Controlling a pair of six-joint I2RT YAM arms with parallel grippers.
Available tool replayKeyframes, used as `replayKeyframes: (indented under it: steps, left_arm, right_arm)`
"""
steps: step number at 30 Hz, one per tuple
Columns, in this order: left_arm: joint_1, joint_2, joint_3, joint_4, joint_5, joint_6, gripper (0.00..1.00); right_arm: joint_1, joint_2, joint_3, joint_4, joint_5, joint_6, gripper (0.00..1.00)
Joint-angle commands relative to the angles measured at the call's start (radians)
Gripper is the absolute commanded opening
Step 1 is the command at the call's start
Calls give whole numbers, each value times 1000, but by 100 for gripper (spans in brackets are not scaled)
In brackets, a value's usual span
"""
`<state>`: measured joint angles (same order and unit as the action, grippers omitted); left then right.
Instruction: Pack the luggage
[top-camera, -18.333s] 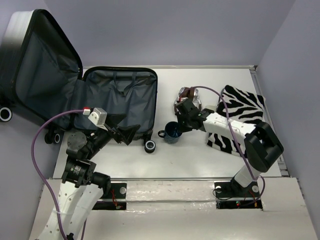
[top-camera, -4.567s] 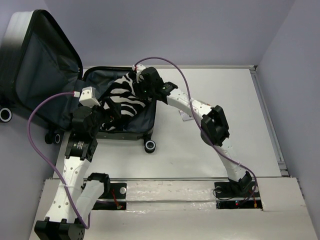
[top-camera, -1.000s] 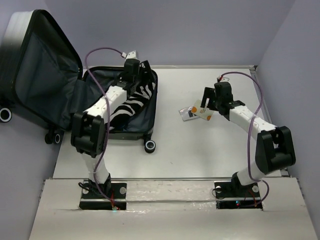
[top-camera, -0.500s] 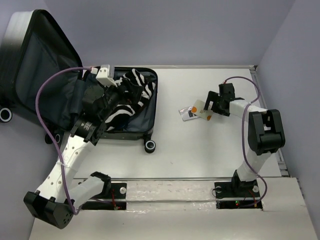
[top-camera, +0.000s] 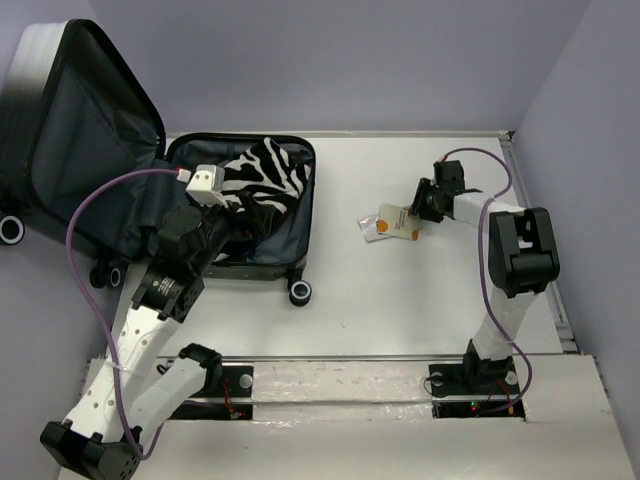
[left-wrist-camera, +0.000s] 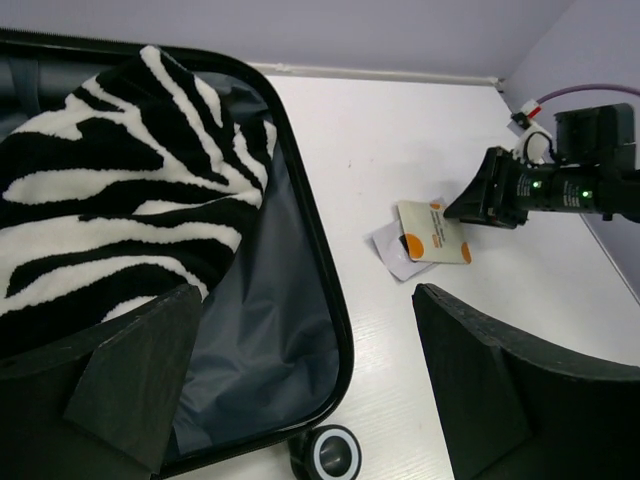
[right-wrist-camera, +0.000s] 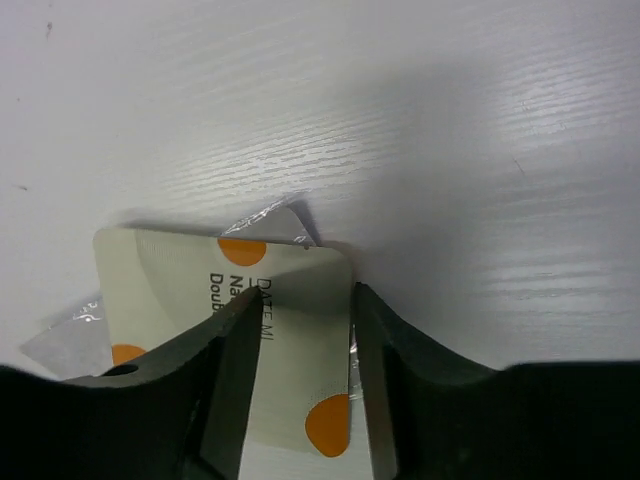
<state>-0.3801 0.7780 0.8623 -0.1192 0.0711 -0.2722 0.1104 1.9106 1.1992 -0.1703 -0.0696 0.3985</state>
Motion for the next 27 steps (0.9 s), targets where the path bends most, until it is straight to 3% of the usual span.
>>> replayKeyframes:
  steps: [1,6,9,16,27]
  left_arm:
    - [-3,-51,18,49,19,22,99]
    - [-3,-86,11,50,-1,27,99]
    - [-3,-83,7,50,4,28,99]
    - [-3,-77,9,49,12,27,99]
    - [-3,-45,6,49,25,27,99]
  right_arm:
    - [-2,35,-21,-23,-12,29,33]
    - [-2,-13,-39,6,-6,39,13]
    - [-2,-62,-62,38,-22,46,8]
    - [-2,-212,-176,150,-145,56,7]
    - [64,-395,-361,152,-272,23,7]
